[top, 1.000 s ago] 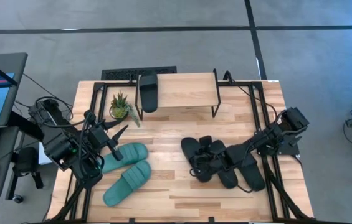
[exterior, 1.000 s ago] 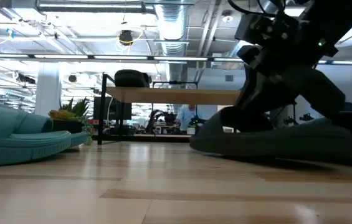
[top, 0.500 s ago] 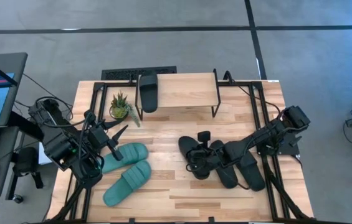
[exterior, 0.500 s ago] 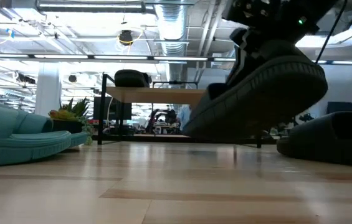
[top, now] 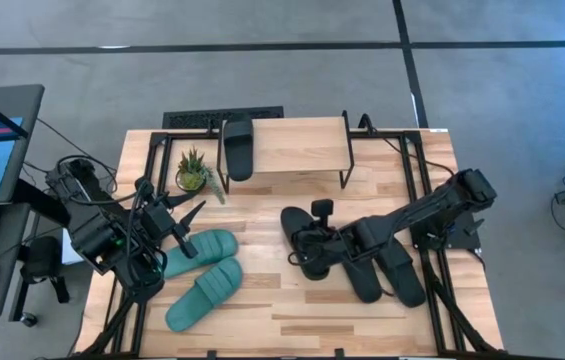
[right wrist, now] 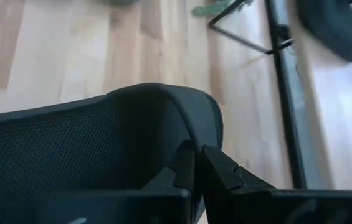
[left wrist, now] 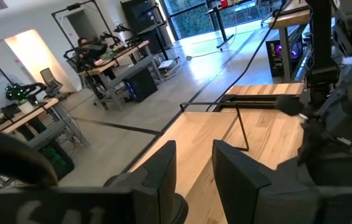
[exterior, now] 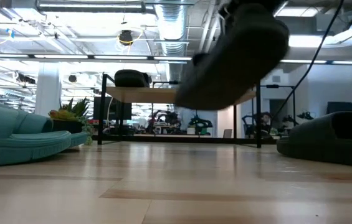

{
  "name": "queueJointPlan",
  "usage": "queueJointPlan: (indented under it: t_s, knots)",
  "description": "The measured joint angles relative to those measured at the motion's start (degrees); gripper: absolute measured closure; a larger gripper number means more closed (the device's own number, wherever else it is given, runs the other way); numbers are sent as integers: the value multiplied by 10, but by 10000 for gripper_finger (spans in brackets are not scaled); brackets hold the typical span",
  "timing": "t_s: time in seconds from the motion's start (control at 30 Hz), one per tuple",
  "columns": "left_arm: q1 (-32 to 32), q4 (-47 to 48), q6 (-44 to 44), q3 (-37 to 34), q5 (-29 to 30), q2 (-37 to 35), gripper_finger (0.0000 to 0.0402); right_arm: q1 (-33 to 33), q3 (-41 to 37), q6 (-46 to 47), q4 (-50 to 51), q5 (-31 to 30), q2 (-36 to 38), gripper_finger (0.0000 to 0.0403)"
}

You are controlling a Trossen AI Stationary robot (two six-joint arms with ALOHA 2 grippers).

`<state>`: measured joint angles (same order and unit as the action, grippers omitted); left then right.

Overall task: Pick and place slides into the shelf
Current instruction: Put the black slide on the shelf

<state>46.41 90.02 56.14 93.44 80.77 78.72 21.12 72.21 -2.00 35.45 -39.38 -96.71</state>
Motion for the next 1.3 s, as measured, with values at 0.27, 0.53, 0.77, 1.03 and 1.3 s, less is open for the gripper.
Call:
queueJointPlan:
  t_s: [0.27,0.53,0.77,1.03,1.3]
  knots:
    - [0,0,-14,0,0,0,308,-18,93,-25,65,-38,0,402]
    - [0,0,-16,0,0,0,308,-67,146,-100,67,-74,0,402]
    - [0,0,-6,0,0,0,308,-150,164,-146,52,-74,0,403]
    - [0,0,0,0,1,0,308,-227,165,-251,-24,-50,0,402]
    - [0,0,6,0,6,0,308,-280,165,-337,-84,-20,0,402]
